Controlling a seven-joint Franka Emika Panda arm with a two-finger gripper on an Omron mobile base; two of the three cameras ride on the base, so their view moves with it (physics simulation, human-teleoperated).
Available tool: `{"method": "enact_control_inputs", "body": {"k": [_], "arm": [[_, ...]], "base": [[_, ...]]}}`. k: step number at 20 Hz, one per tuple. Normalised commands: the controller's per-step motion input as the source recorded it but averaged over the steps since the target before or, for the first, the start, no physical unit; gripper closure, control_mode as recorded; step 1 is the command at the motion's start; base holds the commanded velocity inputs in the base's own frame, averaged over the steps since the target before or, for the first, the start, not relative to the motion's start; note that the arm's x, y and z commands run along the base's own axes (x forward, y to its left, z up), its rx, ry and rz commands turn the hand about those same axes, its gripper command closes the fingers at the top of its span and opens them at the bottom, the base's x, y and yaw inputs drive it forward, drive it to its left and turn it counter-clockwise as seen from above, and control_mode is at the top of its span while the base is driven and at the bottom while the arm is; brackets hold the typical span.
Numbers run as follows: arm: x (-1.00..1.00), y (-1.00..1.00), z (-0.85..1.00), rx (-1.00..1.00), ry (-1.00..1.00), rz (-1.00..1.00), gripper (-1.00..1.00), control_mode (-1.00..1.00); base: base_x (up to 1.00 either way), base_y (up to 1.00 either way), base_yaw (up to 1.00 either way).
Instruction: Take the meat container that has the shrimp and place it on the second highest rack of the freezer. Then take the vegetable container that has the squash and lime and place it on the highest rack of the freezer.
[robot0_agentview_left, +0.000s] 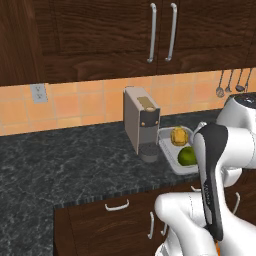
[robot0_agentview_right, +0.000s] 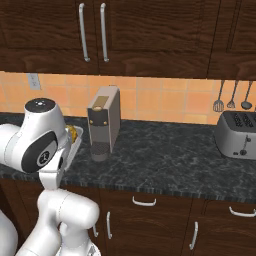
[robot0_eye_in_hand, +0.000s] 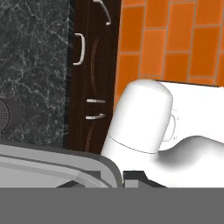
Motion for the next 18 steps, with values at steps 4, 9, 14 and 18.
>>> {"method": "enact_control_inputs", "body": {"k": [4,9,14,18], "arm": [[0.00,0.00,0.00,0.00,0.00,0.00,1.00,1.00],[0.00,0.00,0.00,0.00,0.00,0.00,1.00,1.00],[0.00,0.00,0.00,0.00,0.00,0.00,1.00,1.00],[0.00,0.00,0.00,0.00,0.00,0.00,1.00,1.00]], "base": [[-0.25,-0.02,-0.02],[-0.27,-0.14,-0.62],[0.00,0.00,-1.00],[0.00,0.00,-1.00]]}}
